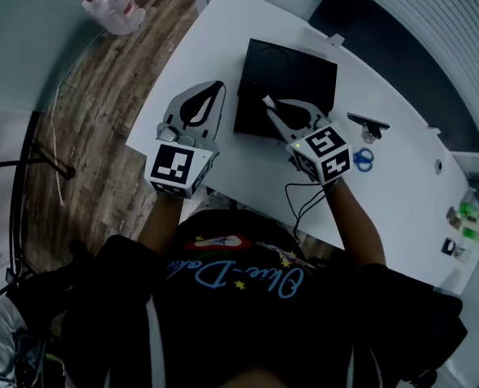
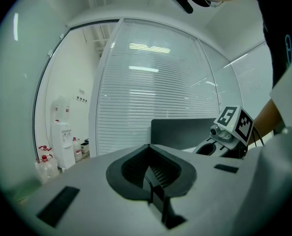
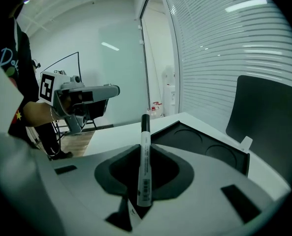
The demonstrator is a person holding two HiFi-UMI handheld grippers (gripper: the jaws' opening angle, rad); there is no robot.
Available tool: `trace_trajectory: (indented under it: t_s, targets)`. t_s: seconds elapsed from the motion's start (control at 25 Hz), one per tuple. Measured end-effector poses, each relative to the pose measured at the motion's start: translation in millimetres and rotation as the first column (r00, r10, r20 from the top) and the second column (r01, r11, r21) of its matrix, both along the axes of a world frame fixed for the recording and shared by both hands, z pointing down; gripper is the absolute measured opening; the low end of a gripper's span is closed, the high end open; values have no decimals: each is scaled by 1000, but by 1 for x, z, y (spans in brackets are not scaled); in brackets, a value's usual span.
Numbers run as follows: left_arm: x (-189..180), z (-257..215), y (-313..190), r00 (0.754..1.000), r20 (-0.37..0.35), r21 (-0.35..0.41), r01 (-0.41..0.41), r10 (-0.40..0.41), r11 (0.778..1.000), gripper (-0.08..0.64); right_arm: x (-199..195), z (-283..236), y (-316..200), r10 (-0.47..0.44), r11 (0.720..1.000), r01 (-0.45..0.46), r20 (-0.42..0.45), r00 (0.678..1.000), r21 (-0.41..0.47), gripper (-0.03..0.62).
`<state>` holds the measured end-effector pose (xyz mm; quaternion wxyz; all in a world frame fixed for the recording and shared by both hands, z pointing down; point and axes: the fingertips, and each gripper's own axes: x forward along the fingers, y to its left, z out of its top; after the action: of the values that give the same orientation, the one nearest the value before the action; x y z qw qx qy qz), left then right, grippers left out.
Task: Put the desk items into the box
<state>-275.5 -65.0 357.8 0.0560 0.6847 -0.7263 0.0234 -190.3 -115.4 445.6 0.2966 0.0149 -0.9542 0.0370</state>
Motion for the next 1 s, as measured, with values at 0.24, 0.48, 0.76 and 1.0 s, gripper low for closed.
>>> trace_trajectory:
  t_s: [0.24, 0.48, 0.76, 1.0]
  targets:
    - [-5, 5, -1, 1000, 14, -12, 3, -2, 1000, 6, -4, 14, 1, -45, 999, 45, -60, 997, 11, 72]
    - [-12, 9, 0, 1000, 11, -24, 16, -16, 1000, 6, -4, 32, 1, -85, 996, 88, -126, 988, 18, 72]
    - [-16, 10, 1, 1000, 12, -27, 25, -25, 999, 6, -2, 47, 0, -113, 993, 119, -186, 976, 21, 72]
    - [-17, 11, 1, 1000, 10, -28, 26, -26, 999, 6, 0, 60, -2, -127, 991, 134, -225, 966, 16, 72]
